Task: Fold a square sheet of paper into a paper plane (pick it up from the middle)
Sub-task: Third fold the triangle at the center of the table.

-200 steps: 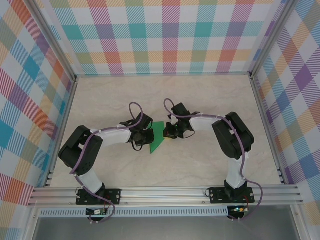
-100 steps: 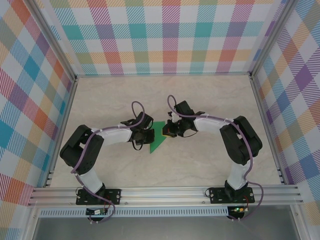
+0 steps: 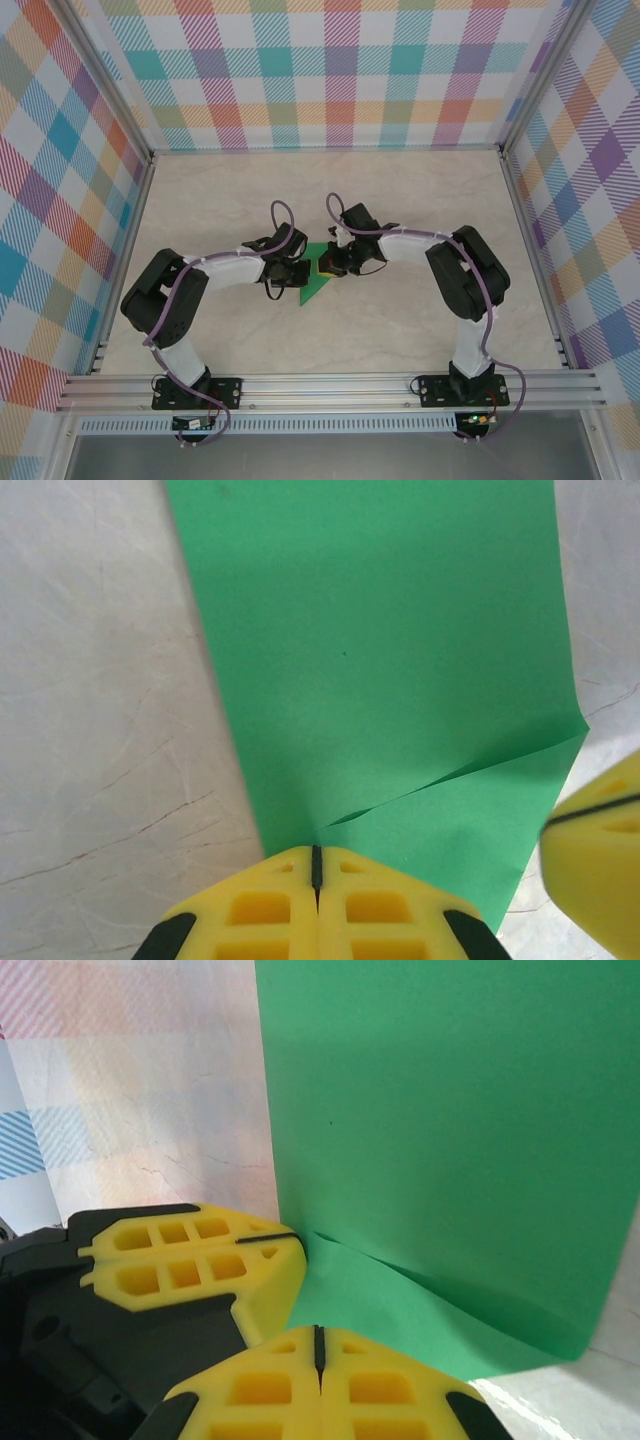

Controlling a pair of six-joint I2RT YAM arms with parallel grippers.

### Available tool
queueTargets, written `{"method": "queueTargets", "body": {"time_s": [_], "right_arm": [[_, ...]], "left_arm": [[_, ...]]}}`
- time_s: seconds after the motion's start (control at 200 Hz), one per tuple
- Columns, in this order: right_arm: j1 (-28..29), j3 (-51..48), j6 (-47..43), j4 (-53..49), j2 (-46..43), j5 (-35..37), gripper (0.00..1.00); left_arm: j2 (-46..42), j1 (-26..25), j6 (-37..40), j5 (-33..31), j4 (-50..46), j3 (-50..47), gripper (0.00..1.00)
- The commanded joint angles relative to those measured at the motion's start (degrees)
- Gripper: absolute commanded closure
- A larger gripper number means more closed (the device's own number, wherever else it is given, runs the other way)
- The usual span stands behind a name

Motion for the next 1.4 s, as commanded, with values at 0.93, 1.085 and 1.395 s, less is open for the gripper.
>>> {"method": "queueTargets", "body": {"time_s": [0.93, 1.085, 1.395], "right_arm": [[13.1, -5.6, 39.3, 1.9, 3.1, 24.8, 1.00], [13.8, -4.9, 40.9, 0.5, 3.2, 25.1, 1.00], [13.8, -5.1, 40.8, 0.6, 3.6, 24.0, 1.00]], "left_arm": [[-31.6, -1.2, -32.9, -0.1, 5.9, -19.9, 1.00], [-33.4, -1.6, -36.8, -0.9, 9.4, -24.0, 1.00], [-26.0, -1.7, -38.4, 1.1, 16.4, -22.8, 1.00]]}}
